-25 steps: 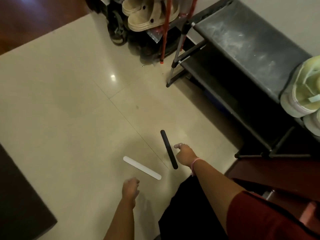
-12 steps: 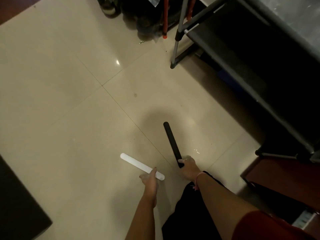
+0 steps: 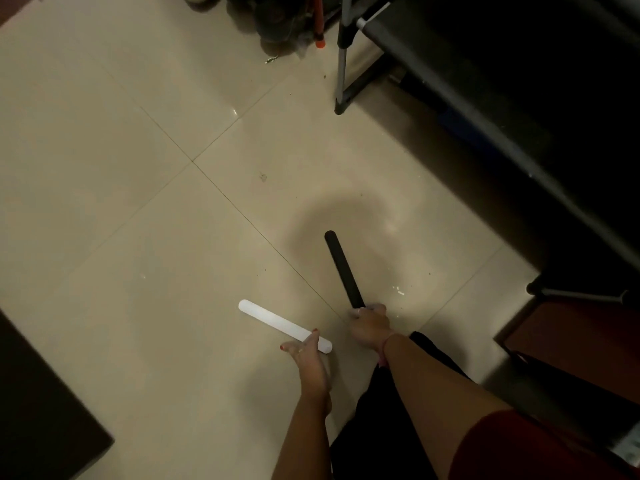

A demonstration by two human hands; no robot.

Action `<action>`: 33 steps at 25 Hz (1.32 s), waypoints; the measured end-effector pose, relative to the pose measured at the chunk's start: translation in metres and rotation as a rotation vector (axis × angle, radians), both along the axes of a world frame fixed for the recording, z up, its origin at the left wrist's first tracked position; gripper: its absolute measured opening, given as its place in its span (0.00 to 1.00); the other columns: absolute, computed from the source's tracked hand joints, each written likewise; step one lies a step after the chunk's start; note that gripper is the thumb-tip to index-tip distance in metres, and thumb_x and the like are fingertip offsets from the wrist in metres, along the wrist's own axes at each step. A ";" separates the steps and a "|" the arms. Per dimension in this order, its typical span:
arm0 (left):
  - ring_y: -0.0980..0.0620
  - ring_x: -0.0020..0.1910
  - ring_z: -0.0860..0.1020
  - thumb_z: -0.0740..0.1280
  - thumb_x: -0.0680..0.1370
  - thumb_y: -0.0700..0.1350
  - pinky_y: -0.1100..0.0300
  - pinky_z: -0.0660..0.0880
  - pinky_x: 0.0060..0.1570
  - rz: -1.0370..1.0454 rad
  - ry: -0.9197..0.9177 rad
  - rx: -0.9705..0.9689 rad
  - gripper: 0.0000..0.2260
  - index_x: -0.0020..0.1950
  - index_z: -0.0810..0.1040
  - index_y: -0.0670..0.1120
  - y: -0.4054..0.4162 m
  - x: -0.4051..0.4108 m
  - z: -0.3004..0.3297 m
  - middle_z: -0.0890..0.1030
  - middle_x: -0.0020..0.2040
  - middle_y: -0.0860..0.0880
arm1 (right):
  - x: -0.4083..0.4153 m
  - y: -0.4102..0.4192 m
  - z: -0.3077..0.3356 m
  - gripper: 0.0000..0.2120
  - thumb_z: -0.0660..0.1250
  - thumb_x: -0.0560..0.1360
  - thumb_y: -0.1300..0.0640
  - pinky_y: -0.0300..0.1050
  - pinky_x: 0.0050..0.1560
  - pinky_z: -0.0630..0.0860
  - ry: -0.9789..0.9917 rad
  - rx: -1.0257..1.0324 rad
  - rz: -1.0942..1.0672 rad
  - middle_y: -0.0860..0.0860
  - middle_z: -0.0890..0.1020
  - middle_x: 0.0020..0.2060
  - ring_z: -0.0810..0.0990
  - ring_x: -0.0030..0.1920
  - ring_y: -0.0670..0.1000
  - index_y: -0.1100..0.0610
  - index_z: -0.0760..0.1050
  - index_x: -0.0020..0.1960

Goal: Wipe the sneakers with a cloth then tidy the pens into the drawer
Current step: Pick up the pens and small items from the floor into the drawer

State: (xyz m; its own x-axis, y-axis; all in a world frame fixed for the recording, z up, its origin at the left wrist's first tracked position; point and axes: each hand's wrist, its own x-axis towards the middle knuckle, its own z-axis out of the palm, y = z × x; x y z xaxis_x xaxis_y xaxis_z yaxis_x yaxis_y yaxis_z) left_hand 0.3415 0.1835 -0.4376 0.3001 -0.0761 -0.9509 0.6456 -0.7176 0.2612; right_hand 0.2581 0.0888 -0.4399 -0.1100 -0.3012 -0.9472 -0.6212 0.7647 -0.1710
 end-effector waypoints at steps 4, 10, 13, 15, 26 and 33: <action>0.44 0.63 0.69 0.65 0.77 0.55 0.42 0.63 0.68 0.070 -0.037 0.027 0.34 0.75 0.48 0.49 -0.006 0.001 0.000 0.69 0.68 0.47 | 0.005 -0.006 0.001 0.23 0.60 0.77 0.62 0.47 0.55 0.70 0.001 0.064 0.179 0.62 0.66 0.68 0.68 0.67 0.61 0.65 0.63 0.70; 0.43 0.60 0.74 0.72 0.73 0.53 0.53 0.71 0.57 0.255 -0.100 0.166 0.30 0.69 0.67 0.41 -0.032 -0.010 0.006 0.72 0.65 0.43 | -0.002 -0.015 0.013 0.06 0.60 0.75 0.62 0.38 0.32 0.70 -0.139 0.093 0.210 0.59 0.76 0.46 0.77 0.45 0.57 0.59 0.69 0.39; 0.45 0.54 0.74 0.69 0.75 0.54 0.53 0.72 0.52 0.298 -0.076 0.150 0.25 0.63 0.69 0.39 -0.040 -0.013 0.009 0.73 0.59 0.44 | -0.015 -0.031 0.024 0.12 0.59 0.73 0.65 0.40 0.30 0.65 -0.126 0.021 0.143 0.55 0.72 0.34 0.71 0.35 0.53 0.57 0.67 0.31; 0.46 0.50 0.73 0.66 0.78 0.52 0.54 0.71 0.48 0.334 -0.041 0.105 0.15 0.59 0.70 0.44 -0.044 -0.010 0.011 0.74 0.55 0.44 | -0.026 -0.041 0.027 0.12 0.60 0.73 0.64 0.41 0.31 0.66 -0.109 -0.026 0.057 0.53 0.71 0.34 0.70 0.37 0.53 0.57 0.67 0.31; 0.44 0.38 0.76 0.71 0.74 0.40 0.56 0.73 0.42 0.177 -0.245 0.180 0.10 0.50 0.79 0.33 -0.021 -0.018 0.065 0.75 0.34 0.47 | -0.037 -0.100 0.127 0.13 0.61 0.74 0.70 0.51 0.57 0.78 -0.269 -0.340 -0.184 0.59 0.81 0.53 0.79 0.54 0.58 0.60 0.82 0.50; 0.53 0.34 0.72 0.63 0.78 0.42 0.60 0.73 0.40 0.208 -0.163 -0.082 0.08 0.39 0.72 0.45 -0.045 -0.036 0.176 0.76 0.44 0.44 | -0.085 -0.074 0.260 0.12 0.67 0.70 0.68 0.47 0.42 0.82 -0.313 -0.496 -0.200 0.56 0.81 0.47 0.82 0.45 0.55 0.53 0.76 0.48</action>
